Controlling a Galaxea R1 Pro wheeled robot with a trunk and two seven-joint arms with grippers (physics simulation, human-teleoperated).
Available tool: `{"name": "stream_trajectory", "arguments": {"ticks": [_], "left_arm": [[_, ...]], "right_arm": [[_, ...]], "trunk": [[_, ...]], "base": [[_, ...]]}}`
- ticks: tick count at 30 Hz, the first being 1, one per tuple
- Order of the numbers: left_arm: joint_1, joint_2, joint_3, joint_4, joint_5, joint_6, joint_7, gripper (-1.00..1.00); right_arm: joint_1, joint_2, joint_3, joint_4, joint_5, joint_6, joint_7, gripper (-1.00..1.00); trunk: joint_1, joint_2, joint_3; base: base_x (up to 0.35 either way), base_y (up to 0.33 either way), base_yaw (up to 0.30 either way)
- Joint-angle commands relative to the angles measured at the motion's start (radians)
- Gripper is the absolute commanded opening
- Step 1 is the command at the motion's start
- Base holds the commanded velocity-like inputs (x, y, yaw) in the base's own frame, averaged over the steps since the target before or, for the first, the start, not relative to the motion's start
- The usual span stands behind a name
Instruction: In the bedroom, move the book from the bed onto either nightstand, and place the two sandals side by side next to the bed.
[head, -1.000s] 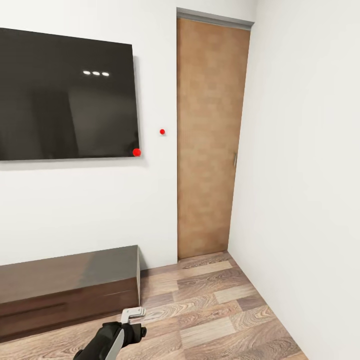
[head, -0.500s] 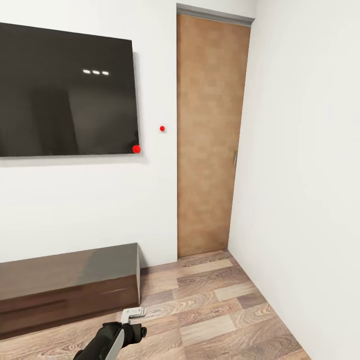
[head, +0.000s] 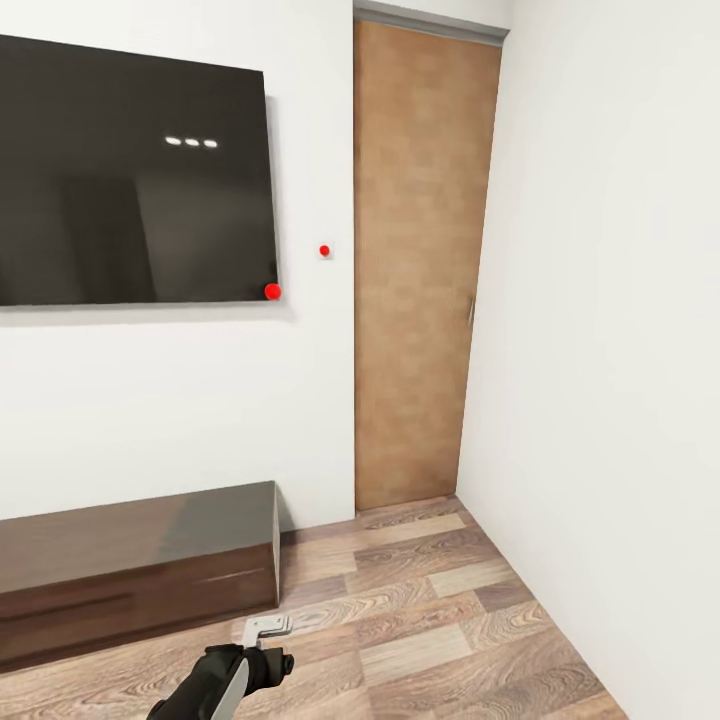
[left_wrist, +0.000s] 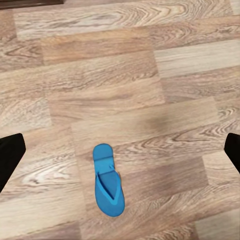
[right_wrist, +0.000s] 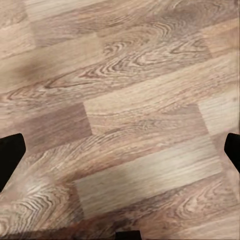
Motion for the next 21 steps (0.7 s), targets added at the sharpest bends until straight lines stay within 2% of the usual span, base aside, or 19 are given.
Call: {"name": "stream_trajectory", "arguments": {"ticks": [1, 2, 3, 5, 8, 12, 16, 17, 21], "left_arm": [[0.000, -0.001, 0.005, -0.002, 0.001, 0.006, 0.000, 1.00], [0.000, -0.001, 0.005, -0.002, 0.002, 0.006, -0.001, 1.00], [0.000, -0.001, 0.005, -0.002, 0.002, 0.007, -0.001, 1.00], [0.000, -0.001, 0.005, -0.002, 0.002, 0.007, -0.001, 1.00], [0.000, -0.001, 0.005, -0.002, 0.002, 0.007, -0.001, 1.00], [0.000, -0.002, 0.005, -0.002, 0.002, 0.007, -0.002, 1.00], [0.000, -0.002, 0.005, -0.002, 0.002, 0.007, -0.001, 1.00], [0.000, -0.003, 0.005, -0.002, 0.003, 0.006, -0.001, 1.00], [0.000, -0.002, 0.006, -0.002, 0.004, 0.006, -0.002, 1.00]], "right_arm": [[0.000, -0.004, -0.002, -0.054, -0.001, 0.002, 0.001, 1.00], [0.000, -0.013, -0.004, -0.178, -0.002, 0.010, 0.000, 1.00], [0.001, -0.016, -0.006, -0.237, -0.003, 0.013, 0.000, 1.00], [0.000, -0.018, -0.016, -0.306, -0.005, 0.015, 0.000, 1.00], [0.000, -0.019, -0.068, -0.365, -0.022, 0.018, 0.005, 1.00], [0.000, -0.020, -0.114, -0.376, -0.041, 0.017, 0.007, 1.00], [0.000, -0.018, -0.120, -0.348, -0.043, 0.015, 0.006, 1.00], [0.000, -0.016, -0.122, -0.290, -0.044, 0.005, 0.007, 1.00], [0.000, -0.016, -0.123, -0.279, -0.043, 0.001, 0.006, 1.00]], "trunk": [[0.004, -0.008, -0.004], [0.008, -0.015, -0.008], [0.012, -0.022, -0.011], [0.019, -0.036, -0.017], [0.031, -0.057, -0.026], [0.046, -0.085, -0.039], [0.061, -0.113, -0.051], [0.065, -0.120, -0.055], [0.081, -0.148, -0.067]], "base": [[0.000, 0.000, 0.000], [0.000, 0.000, 0.000], [0.000, 0.000, 0.000], [0.000, 0.000, 0.000], [0.000, 0.000, 0.000], [0.000, 0.000, 0.000], [0.000, 0.000, 0.000], [0.000, 0.000, 0.000], [0.000, 0.000, 0.000]]}}
